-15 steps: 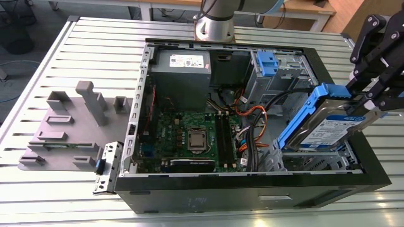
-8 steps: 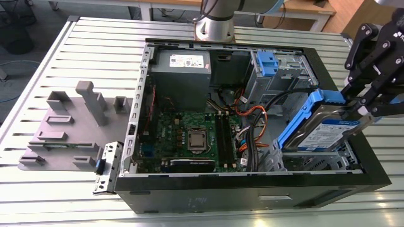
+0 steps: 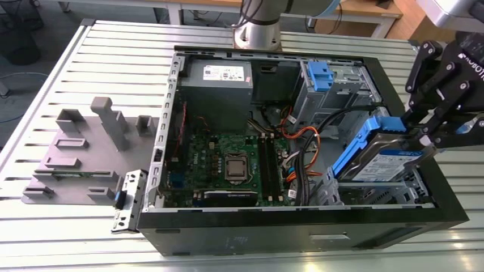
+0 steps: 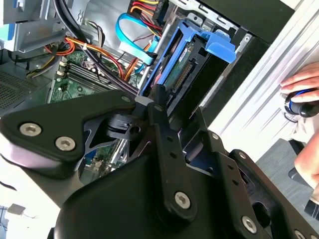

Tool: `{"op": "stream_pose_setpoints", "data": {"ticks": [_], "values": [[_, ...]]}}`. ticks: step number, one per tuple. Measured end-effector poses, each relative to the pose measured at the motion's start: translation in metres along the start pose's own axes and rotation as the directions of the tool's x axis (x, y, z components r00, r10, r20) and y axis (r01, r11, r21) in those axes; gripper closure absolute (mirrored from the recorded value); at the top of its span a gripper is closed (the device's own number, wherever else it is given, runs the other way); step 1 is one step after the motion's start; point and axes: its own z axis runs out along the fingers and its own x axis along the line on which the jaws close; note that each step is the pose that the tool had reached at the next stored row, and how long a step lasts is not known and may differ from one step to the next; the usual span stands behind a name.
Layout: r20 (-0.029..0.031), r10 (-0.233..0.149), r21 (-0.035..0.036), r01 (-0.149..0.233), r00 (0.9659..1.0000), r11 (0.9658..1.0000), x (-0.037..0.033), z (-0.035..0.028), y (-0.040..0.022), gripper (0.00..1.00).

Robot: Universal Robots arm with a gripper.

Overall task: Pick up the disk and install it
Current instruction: 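Insert the disk into the insertion slot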

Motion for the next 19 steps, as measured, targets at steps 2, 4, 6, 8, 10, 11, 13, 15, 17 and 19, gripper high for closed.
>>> {"op": "stream_pose_setpoints", "data": {"ticks": [2, 4, 6, 8, 10, 11, 13, 15, 17, 19], "values": [[0.0001, 0.000, 0.0000, 0.000, 1.0000, 1.0000, 0.0001, 0.0037, -0.0001, 0.65], [0.0000, 0.000, 0.0000, 0.000, 1.0000, 1.0000, 0.0003, 0.0072, -0.0001, 0.65], [-0.0001, 0.000, 0.0000, 0.000, 1.0000, 1.0000, 0.0005, 0.0108, -0.0002, 0.65], [0.0000, 0.000, 0.0000, 0.000, 1.0000, 1.0000, 0.0008, 0.0144, -0.0003, 0.65], [-0.0001, 0.000, 0.0000, 0.000, 1.0000, 1.0000, 0.0011, 0.0180, -0.0003, 0.65], [-0.0003, 0.000, 0.0000, 0.000, 1.0000, 1.0000, 0.0013, 0.0197, -0.0004, 0.65], [0.0004, 0.000, 0.0000, 0.000, 1.0000, 1.0000, 0.0017, 0.0237, -0.0005, 0.65], [0.0002, 0.000, 0.0000, 0.000, 1.0000, 1.0000, 0.0019, 0.0272, -0.0006, 0.65], [0.0002, 0.000, 0.0000, 0.000, 1.0000, 1.0000, 0.0021, 0.0308, -0.0006, 0.65], [0.0002, 0.000, 0.0000, 0.000, 1.0000, 1.0000, 0.0022, 0.0344, -0.0007, 0.65]]}}
